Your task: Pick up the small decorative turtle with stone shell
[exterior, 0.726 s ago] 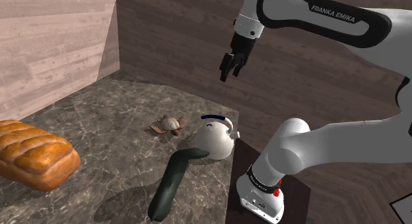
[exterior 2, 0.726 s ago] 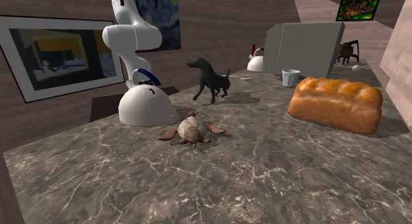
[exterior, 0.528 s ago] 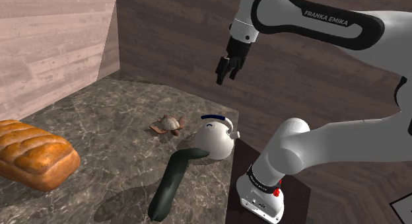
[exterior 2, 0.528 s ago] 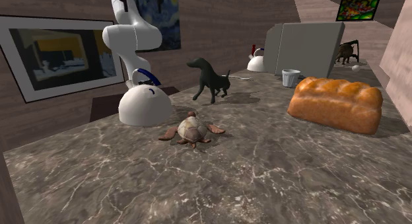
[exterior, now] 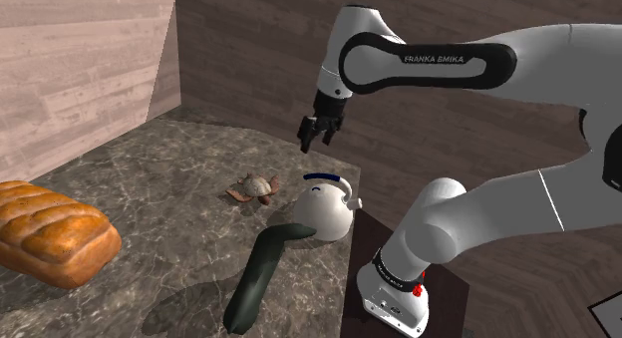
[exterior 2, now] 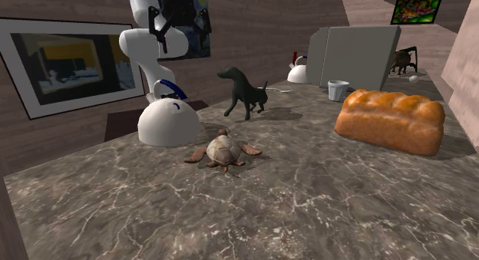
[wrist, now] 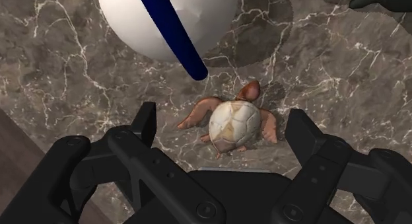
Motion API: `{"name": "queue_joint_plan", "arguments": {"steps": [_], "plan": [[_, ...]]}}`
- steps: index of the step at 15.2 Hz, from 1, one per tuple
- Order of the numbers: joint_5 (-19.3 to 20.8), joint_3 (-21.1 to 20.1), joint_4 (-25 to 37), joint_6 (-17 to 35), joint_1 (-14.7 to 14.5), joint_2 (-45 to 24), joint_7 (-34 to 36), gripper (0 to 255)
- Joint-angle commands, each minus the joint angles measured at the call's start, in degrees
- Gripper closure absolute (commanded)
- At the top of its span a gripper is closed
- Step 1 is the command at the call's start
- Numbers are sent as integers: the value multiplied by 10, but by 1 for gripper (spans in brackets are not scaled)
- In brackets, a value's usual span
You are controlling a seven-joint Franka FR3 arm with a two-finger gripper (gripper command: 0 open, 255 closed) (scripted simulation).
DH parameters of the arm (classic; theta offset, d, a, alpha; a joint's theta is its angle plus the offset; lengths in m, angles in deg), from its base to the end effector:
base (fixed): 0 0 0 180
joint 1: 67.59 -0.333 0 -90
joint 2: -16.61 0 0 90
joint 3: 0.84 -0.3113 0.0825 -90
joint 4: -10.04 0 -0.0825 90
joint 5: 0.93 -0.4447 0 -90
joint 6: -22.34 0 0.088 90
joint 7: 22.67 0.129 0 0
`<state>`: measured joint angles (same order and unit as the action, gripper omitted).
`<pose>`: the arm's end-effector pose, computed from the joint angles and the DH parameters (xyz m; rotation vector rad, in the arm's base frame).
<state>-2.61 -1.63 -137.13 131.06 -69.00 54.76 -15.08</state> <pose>0.4068 0.0180 0.4324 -3.1184 0.1663 0.0107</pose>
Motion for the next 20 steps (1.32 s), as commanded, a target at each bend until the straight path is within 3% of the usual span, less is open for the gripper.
{"name": "queue_joint_plan", "arguments": {"steps": [1, 8, 15, 20], "plan": [[-10, -9, -17, 41, -4, -25, 16, 0], [-41, -31, -43, 191, -15, -153, 56, 0], [-68, -50, -24, 331, -26, -316, 89, 0], [-73, -52, -26, 378, -28, -362, 88, 0]]}}
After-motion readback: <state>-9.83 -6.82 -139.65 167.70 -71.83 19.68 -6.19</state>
